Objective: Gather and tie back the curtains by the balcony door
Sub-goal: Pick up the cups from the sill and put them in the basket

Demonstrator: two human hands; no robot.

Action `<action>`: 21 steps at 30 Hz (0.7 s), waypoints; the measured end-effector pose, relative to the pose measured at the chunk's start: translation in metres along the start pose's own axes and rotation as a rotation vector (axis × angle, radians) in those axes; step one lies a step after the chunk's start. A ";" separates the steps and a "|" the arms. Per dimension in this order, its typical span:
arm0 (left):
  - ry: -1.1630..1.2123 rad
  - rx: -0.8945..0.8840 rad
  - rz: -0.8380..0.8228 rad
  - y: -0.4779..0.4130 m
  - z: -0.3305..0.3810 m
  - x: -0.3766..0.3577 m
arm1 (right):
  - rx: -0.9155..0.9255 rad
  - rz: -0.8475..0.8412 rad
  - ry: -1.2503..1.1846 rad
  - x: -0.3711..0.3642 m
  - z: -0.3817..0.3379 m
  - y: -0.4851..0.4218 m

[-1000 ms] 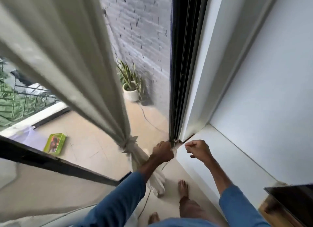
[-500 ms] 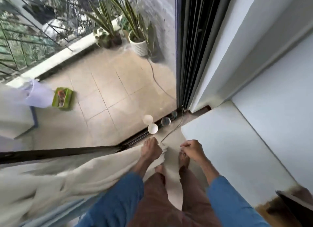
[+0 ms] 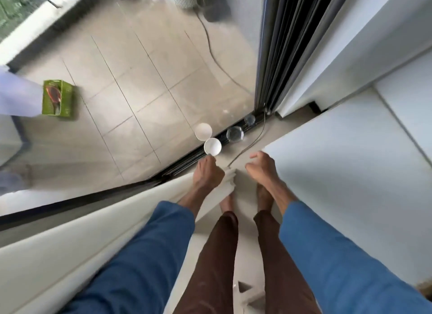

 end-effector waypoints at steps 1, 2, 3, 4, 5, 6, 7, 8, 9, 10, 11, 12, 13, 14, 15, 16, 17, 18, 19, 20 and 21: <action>-0.004 -0.007 0.008 -0.012 -0.003 -0.004 | 0.009 0.009 -0.018 -0.005 -0.001 -0.011; -0.013 -0.011 0.012 -0.026 -0.007 -0.013 | 0.013 0.019 -0.029 -0.012 0.001 -0.025; -0.016 -0.008 0.016 -0.040 -0.011 -0.020 | 0.024 0.028 -0.031 -0.017 0.002 -0.038; -0.014 0.003 0.011 -0.053 -0.016 -0.030 | 0.026 0.030 -0.025 -0.024 0.006 -0.051; -0.014 0.007 0.005 -0.065 -0.019 -0.040 | 0.029 0.032 -0.011 -0.030 0.009 -0.064; -0.016 0.006 0.002 -0.076 -0.022 -0.048 | 0.031 0.027 0.002 -0.034 0.011 -0.075; -0.015 0.006 -0.004 -0.090 -0.026 -0.060 | 0.023 0.019 0.012 -0.041 0.016 -0.090; -0.007 0.012 -0.008 -0.103 -0.028 -0.070 | 0.014 0.011 0.021 -0.047 0.021 -0.103; 0.001 0.019 -0.011 -0.117 -0.031 -0.082 | 0.010 0.003 0.032 -0.053 0.026 -0.118; 0.004 0.029 -0.020 -0.130 -0.033 -0.094 | 0.008 -0.003 0.049 -0.059 0.031 -0.131; 0.011 0.039 -0.031 -0.140 -0.035 -0.105 | 0.006 -0.007 0.066 -0.065 0.036 -0.142; 0.023 0.049 -0.044 -0.152 -0.038 -0.118 | -0.001 -0.014 0.075 -0.072 0.042 -0.156; 0.034 0.060 -0.054 -0.162 -0.042 -0.131 | -0.006 -0.021 0.072 -0.081 0.048 -0.170; 0.040 0.068 -0.059 -0.174 -0.045 -0.144 | -0.007 -0.028 0.065 -0.089 0.053 -0.185; 0.051 0.078 -0.068 -0.184 -0.049 -0.156 | -0.005 -0.029 0.054 -0.097 0.056 -0.199; 0.070 0.083 -0.072 -0.193 -0.052 -0.166 | -0.005 -0.024 0.040 -0.102 0.058 -0.209; 0.092 0.089 -0.066 -0.203 -0.055 -0.176 | -0.003 -0.011 0.019 -0.108 0.060 -0.224; 0.118 0.091 -0.057 -0.214 -0.058 -0.185 | -0.009 0.006 0.000 -0.113 0.061 -0.238; 0.153 0.091 -0.053 -0.227 -0.062 -0.194 | -0.013 0.031 -0.026 -0.118 0.062 -0.253; 0.196 0.095 -0.055 -0.240 -0.063 -0.202 | -0.019 0.055 -0.047 -0.122 0.061 -0.265; 0.252 0.113 -0.060 -0.251 -0.064 -0.210 | -0.020 0.084 -0.071 -0.125 0.060 -0.278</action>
Point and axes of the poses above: each hand's wrist, its own y-axis away from the middle knuckle, its own x-axis out of the back of the hand, z = x × y, the point moved 6 cm from there along -y, towards the middle knuckle, and after that the axes turned 7 degrees about -x, right-handed, at the moved point
